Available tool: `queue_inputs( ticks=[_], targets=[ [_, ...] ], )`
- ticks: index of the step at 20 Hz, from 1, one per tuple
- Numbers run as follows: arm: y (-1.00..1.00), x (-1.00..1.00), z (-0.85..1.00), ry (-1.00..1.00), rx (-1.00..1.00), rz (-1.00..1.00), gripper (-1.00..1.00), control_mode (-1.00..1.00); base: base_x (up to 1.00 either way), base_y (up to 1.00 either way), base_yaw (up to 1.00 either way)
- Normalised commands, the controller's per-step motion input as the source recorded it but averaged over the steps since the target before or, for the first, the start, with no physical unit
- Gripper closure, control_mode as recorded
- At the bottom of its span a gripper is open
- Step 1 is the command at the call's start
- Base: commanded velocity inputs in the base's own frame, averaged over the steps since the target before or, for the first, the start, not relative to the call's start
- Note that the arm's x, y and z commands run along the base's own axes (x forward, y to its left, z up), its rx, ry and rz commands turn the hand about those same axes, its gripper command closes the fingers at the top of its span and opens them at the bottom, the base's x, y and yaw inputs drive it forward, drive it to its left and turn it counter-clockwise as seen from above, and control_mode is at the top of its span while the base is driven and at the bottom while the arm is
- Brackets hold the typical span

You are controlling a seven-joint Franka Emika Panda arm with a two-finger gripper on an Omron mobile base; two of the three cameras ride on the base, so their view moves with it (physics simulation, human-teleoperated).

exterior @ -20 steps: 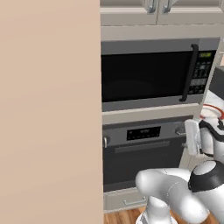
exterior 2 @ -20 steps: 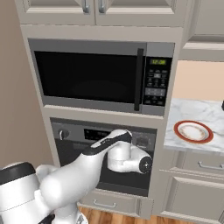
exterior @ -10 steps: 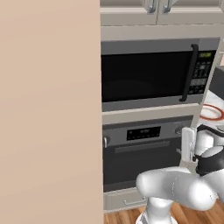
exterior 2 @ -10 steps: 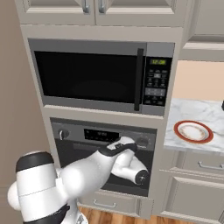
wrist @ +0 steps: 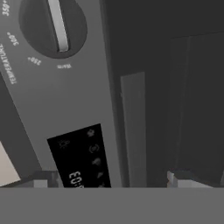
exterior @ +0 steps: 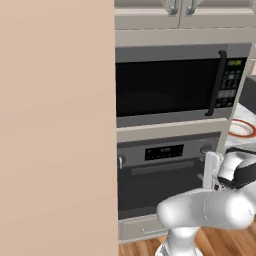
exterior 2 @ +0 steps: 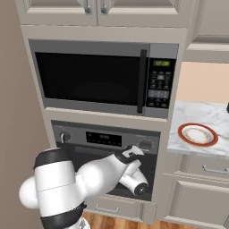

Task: Take the baked cake out of the oven and place it on the plate for cooling. Then close the oven door.

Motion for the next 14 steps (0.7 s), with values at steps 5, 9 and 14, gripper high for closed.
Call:
queue_inputs(
  ticks=[5,9,14],
  targets=[
    [0.03,0.24,-0.19,-0.14,0.05,-0.03,-1.00,-1.00,0.00,0.00,0.00],
    [0.11,0.25,-0.28,-0.13,0.03,-0.01,-1.00,-1.00,0.00,0.00,0.00],
    [0.03,0.21,-0.25,-0.11,0.03,0.00,-1.00,-1.00,0.00,0.00,0.00]
  ],
)
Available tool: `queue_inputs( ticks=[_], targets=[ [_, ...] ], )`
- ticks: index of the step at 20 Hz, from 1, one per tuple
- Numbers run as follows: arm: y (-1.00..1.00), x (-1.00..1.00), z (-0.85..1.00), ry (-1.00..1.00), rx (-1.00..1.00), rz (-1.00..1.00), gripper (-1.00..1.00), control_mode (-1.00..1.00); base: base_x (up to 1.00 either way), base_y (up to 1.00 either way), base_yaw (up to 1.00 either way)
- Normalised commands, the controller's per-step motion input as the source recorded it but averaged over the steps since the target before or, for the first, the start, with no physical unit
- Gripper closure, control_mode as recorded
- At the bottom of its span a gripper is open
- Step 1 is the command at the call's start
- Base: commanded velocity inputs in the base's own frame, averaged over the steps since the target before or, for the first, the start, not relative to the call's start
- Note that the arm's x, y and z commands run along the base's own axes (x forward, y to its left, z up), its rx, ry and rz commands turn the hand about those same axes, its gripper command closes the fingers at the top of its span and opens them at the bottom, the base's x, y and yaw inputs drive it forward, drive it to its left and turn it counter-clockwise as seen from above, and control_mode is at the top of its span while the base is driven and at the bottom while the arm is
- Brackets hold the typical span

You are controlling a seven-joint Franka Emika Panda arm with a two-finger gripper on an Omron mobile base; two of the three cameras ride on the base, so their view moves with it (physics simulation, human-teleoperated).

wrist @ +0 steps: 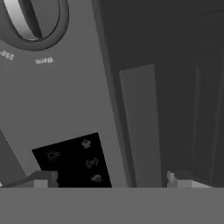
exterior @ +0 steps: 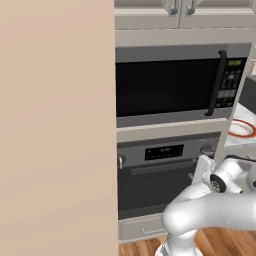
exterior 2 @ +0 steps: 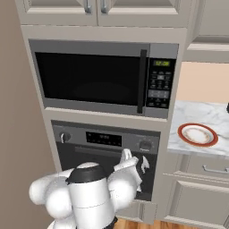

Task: Take the baked cake out of the oven and place it on the plate for cooling. Then close the oven door.

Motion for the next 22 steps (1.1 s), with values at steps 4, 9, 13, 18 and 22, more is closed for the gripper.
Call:
queue_inputs(
  ticks=[4,9,13,18,22],
  targets=[
    [0.01,0.23,-0.19,-0.10,0.04,-0.01,-1.00,-1.00,0.00,0.00,0.00],
    [0.01,0.29,-0.15,-0.03,0.01,-0.02,-1.00,-1.00,0.00,0.00,0.00],
    [0.00,0.33,-0.04,-0.04,0.00,-0.01,-1.00,-1.00,0.00,0.00,0.00],
    [0.00,0.28,-0.10,-0.01,0.00,0.00,-1.00,-1.00,0.00,0.00,0.00],
    [0.00,0.07,-0.18,-0.05,0.00,0.00,-1.00,-1.00,0.00,0.00,0.00]
  ],
)
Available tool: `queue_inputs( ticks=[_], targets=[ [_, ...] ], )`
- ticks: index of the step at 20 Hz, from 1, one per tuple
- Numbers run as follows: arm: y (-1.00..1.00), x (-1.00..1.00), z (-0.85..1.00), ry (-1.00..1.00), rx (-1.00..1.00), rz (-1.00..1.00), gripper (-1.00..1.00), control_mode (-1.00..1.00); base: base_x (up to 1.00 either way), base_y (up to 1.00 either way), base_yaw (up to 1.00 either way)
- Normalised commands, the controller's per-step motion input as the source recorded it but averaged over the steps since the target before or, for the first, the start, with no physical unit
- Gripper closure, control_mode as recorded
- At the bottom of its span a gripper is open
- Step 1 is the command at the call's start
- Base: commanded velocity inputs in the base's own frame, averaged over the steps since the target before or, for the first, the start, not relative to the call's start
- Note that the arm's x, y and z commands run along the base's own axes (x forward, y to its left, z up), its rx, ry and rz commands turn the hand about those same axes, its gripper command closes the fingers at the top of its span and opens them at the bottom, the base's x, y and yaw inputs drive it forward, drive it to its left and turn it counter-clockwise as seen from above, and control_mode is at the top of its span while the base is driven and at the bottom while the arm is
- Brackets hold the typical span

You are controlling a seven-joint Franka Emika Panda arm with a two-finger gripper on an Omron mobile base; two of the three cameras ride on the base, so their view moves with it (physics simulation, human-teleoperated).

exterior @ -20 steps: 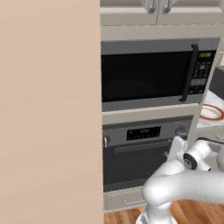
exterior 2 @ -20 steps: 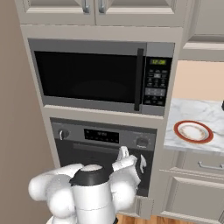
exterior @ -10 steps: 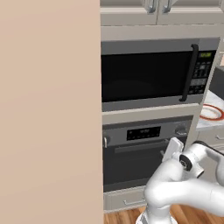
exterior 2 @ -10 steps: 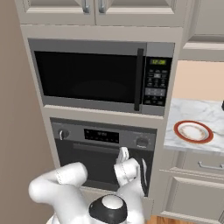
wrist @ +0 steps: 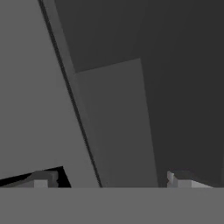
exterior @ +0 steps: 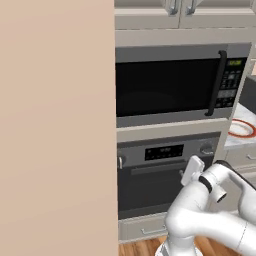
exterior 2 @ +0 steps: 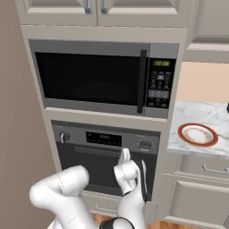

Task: Take the baked cake out of the oven and place it on the plate for cooling. Then close the oven door.

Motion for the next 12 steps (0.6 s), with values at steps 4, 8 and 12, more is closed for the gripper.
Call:
queue_inputs(
  ticks=[4,8,12],
  targets=[
    [0.00,0.03,-0.21,-0.07,0.00,0.00,-1.00,-1.00,0.00,0.00,0.00],
    [0.00,0.00,-0.17,-0.09,0.00,0.00,-1.00,-1.00,0.00,0.00,0.00],
    [0.00,0.01,-0.09,-0.07,0.00,0.00,-1.00,-1.00,0.00,0.00,0.00]
  ],
)
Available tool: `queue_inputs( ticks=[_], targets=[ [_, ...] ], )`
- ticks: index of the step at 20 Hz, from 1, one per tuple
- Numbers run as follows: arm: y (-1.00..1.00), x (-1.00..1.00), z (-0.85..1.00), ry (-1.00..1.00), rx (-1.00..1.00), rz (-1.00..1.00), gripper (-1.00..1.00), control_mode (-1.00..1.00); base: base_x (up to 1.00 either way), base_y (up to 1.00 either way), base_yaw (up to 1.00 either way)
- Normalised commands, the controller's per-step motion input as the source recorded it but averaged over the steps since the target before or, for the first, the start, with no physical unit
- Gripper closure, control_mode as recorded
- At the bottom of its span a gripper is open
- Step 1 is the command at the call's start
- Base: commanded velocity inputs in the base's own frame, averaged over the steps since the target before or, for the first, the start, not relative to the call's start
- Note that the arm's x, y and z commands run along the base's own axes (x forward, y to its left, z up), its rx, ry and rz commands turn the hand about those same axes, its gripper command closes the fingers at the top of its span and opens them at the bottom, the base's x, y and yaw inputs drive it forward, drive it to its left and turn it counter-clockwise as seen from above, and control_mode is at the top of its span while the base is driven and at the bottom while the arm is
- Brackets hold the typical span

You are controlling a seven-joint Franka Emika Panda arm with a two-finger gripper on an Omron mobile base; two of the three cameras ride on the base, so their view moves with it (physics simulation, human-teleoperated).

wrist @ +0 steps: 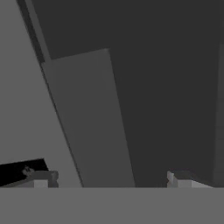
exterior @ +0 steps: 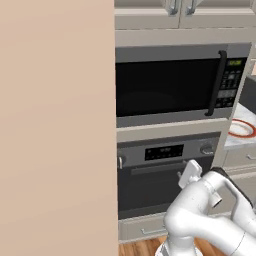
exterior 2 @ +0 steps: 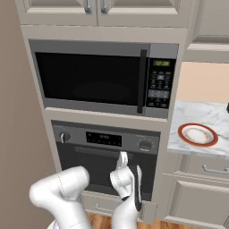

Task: Take the baked cake out of the oven and place it on the plate for cooling. Then close the oven door.

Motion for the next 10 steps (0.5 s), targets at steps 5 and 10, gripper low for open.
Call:
queue_inputs(
  ticks=[5,10],
  targets=[
    [0.00,0.04,-0.03,-0.06,0.00,0.00,-1.00,-1.00,0.00,0.00,0.00],
    [0.06,0.12,0.00,0.00,0.00,-0.02,-1.00,-1.00,0.00,0.00,0.00]
  ],
)
